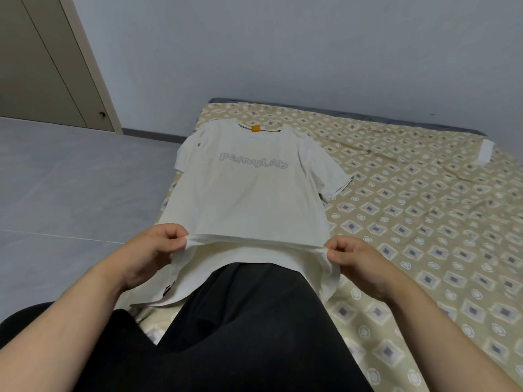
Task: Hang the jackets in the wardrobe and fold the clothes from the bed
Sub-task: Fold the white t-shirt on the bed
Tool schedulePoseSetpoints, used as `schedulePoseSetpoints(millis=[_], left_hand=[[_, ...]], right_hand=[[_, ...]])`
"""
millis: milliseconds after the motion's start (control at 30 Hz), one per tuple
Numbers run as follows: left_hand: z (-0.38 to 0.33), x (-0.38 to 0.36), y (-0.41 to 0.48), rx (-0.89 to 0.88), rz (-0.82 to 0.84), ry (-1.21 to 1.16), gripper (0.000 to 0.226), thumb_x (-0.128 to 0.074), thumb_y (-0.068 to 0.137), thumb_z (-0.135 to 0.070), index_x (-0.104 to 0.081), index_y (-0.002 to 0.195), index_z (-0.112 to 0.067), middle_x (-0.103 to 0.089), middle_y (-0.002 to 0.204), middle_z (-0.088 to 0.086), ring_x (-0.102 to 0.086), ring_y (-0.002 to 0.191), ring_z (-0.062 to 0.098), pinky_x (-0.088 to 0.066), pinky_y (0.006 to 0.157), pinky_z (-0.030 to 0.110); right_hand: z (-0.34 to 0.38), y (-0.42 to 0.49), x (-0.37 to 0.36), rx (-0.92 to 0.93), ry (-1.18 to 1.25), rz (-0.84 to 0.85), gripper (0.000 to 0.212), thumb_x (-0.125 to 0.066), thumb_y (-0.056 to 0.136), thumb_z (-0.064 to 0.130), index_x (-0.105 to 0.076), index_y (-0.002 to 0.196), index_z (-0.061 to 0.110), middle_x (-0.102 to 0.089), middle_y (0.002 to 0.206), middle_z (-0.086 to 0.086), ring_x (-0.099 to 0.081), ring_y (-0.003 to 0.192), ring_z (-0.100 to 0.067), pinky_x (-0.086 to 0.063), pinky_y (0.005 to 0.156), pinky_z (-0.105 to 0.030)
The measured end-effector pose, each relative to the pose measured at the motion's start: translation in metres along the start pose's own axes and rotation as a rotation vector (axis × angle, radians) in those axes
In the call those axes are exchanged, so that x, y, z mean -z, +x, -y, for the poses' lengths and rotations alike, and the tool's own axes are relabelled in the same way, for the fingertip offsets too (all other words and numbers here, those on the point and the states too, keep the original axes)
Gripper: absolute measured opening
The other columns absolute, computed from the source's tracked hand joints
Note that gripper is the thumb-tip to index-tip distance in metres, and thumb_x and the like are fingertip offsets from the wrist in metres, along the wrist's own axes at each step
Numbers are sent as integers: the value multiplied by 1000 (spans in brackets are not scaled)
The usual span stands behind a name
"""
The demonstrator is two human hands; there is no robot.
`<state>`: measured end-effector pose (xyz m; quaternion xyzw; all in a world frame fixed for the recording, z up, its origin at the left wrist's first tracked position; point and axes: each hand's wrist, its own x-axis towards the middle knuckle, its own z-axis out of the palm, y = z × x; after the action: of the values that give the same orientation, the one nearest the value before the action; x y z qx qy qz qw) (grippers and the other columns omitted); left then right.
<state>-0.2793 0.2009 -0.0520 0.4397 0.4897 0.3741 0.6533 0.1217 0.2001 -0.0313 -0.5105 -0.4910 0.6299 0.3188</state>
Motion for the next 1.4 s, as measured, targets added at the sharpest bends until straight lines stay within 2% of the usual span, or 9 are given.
schedulePoseSetpoints(millis=[200, 300, 400, 633, 833, 933, 1033, 1200, 1400], left_hand=[[6, -11, -6, 87, 72, 411, 67, -79, 46, -69, -75, 88, -16, -68, 89, -5, -61, 89, 13, -47, 90, 33], [6, -34, 8, -48, -175, 464, 74, -61, 62, -70, -63, 125, -30, -57, 129, -15, -49, 124, 7, -37, 104, 29], [-3, -64, 26, -87, -92, 595, 71, -55, 78, -62, -47, 143, -32, -42, 146, -17, -35, 136, 2, -26, 117, 30], [8, -108, 51, 134, 67, 521, 66, -56, 82, -67, -52, 139, -34, -47, 143, -23, -45, 131, 0, -28, 118, 33], [3, -114, 84, 83, 102, 636, 67, -63, 90, -37, -34, 151, -37, -29, 150, -27, -28, 139, -3, -19, 115, 21], [0, -126, 122, 97, 173, 684, 62, -65, 91, -31, -37, 146, -41, -32, 151, -22, -33, 135, -4, -25, 110, 19], [9, -140, 165, 127, 172, 841, 66, -59, 93, -38, -29, 152, -37, -19, 164, -10, -22, 148, 7, -22, 118, 27], [10, -171, 234, 1, 170, 1306, 80, -47, 97, -49, -6, 159, -21, 8, 166, 4, 8, 153, 23, -2, 123, 35], [24, -199, 321, -187, 76, 1370, 81, -38, 99, -53, 0, 159, -15, 7, 166, 7, 9, 153, 23, 5, 122, 35]], right_hand=[[-15, -9, 6, -253, -492, 278, 13, -66, 80, 9, -74, 88, 14, -70, 87, -2, -62, 81, -12, -51, 80, -25], [-18, 9, 8, -188, -359, -35, 10, -68, 86, 14, -75, 92, 14, -73, 93, 0, -64, 83, -15, -52, 80, -31], [-19, 37, 14, -102, -398, -276, 15, -61, 94, 18, -71, 105, 20, -70, 106, 4, -66, 95, -17, -53, 83, -31], [-41, 83, 24, -205, -476, -291, 40, -55, 96, 23, -53, 135, 20, -52, 128, 4, -54, 115, -16, -45, 98, -34], [-62, 118, 63, -189, -467, -653, 19, -51, 87, 22, -60, 99, 11, -62, 97, -9, -55, 80, -19, -48, 73, -36], [-73, 130, 82, -218, -822, -731, 44, -51, 92, 34, -57, 131, 16, -56, 129, -9, -51, 118, -29, -42, 100, -42], [-90, 137, 82, -146, -1148, -741, 54, -39, 91, 39, -52, 139, 17, -53, 136, -9, -48, 122, -30, -37, 103, -46], [-94, 172, 102, -95, -1249, -633, 76, -20, 83, 42, -41, 149, 12, -38, 156, -10, -33, 145, -27, -22, 119, -43], [-78, 227, 136, -14, -1213, -738, 58, -30, 88, 45, -60, 125, 12, -60, 130, -8, -55, 112, -35, -42, 89, -46]])
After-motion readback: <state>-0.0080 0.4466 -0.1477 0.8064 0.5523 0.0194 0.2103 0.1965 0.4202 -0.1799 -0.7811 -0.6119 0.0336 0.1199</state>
